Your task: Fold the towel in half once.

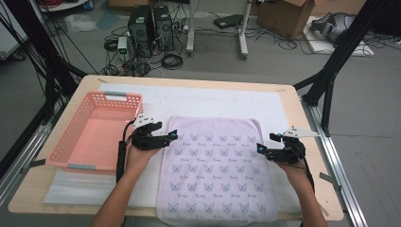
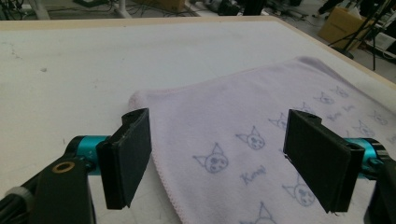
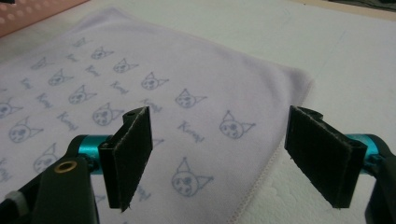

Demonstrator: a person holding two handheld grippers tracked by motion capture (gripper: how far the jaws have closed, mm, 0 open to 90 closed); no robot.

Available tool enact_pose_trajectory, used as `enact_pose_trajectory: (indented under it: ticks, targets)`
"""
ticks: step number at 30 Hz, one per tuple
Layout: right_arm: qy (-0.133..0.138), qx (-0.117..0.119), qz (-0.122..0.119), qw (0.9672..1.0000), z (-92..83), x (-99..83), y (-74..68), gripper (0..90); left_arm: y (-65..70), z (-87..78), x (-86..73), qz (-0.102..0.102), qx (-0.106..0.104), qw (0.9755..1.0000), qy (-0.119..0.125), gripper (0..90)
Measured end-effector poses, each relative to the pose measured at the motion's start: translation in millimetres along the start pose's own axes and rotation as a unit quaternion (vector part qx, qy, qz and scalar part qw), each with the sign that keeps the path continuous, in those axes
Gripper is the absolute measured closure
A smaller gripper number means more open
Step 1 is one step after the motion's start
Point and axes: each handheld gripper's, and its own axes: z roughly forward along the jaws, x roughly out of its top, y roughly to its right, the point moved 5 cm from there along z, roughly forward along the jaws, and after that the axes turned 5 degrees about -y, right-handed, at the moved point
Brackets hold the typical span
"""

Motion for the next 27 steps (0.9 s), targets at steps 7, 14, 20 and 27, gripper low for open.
enact_pose_trajectory:
  ticks: [7, 14, 20, 27]
  targets:
    - [-0.033, -0.016, 0.031, 0.9989, 18.5, -0.9, 13.9, 22.2, -7.8, 15.9, -0.7, -0.004, 0.008, 0.9995, -0.03, 27.7]
    - [-0.064, -0.044, 0.053, 0.9956, 41.3, 4.4, 26.9, 22.2, -21.6, 35.8, -9.8, -0.035, 0.025, 0.9965, -0.071, 35.6]
    - [-0.074, -0.061, 0.053, 0.9939, 53.2, 11.5, 30.9, 34.8, -28.9, 43.4, -17.8, -0.038, 0.056, 0.9931, -0.096, 36.2]
    - [-0.104, -0.086, 0.07, 0.9884, 62.8, 6.5, 40.2, 44.9, -28.3, 45.8, -18.2, -0.024, 0.085, 0.991, -0.1, 47.0]
